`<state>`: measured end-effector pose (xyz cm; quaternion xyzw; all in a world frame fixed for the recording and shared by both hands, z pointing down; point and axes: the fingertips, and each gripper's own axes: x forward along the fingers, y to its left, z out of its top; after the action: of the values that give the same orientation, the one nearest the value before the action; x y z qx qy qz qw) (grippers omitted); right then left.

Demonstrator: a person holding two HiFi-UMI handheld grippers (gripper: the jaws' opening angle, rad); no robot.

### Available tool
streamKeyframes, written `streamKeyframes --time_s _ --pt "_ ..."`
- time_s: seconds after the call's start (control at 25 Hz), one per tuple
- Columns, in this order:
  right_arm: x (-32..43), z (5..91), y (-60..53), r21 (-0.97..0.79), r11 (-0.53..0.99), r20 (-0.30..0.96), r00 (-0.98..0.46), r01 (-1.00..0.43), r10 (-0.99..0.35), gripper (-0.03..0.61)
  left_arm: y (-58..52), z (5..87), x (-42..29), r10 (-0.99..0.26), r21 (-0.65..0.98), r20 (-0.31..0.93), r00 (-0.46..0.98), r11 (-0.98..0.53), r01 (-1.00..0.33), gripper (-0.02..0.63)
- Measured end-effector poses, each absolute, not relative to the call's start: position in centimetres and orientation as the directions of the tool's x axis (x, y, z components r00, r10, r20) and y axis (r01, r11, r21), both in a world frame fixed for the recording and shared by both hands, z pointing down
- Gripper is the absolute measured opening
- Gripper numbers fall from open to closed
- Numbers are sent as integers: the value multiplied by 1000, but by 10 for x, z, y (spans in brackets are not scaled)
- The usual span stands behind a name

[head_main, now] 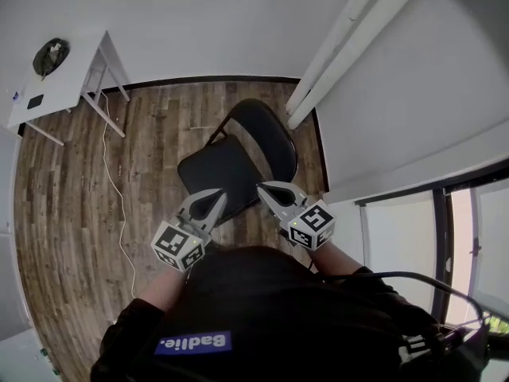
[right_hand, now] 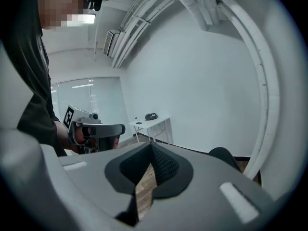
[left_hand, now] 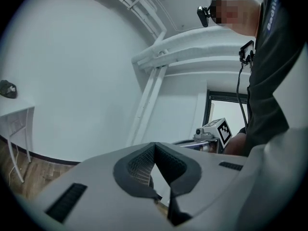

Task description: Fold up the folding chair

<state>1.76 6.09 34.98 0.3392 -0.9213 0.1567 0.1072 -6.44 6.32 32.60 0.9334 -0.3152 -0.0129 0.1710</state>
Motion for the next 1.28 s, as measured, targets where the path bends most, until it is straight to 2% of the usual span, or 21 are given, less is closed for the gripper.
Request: streamKeyframes --time_s 0.2,0.48,1.0,1.28 --pt "16 363 23 -212 684 328 -710 -699 -624 -2 24 345 -76 -576 346 101 811 -744 -571 2" --pt "27 385 -16 -227 704 375 -728 -673 -574 -2 -10 364 -68 -599 389 129 790 -702 -596 2" --pt "104 452 -95 -248 782 432 -787 -572 -439 -2 -72 441 -42 -771 391 259 582 -468 -793 2" --pt "114 491 -114 -294 764 502 -773 -574 -387 2 -83 493 -55 -773 437 327 544 -387 -812 2"
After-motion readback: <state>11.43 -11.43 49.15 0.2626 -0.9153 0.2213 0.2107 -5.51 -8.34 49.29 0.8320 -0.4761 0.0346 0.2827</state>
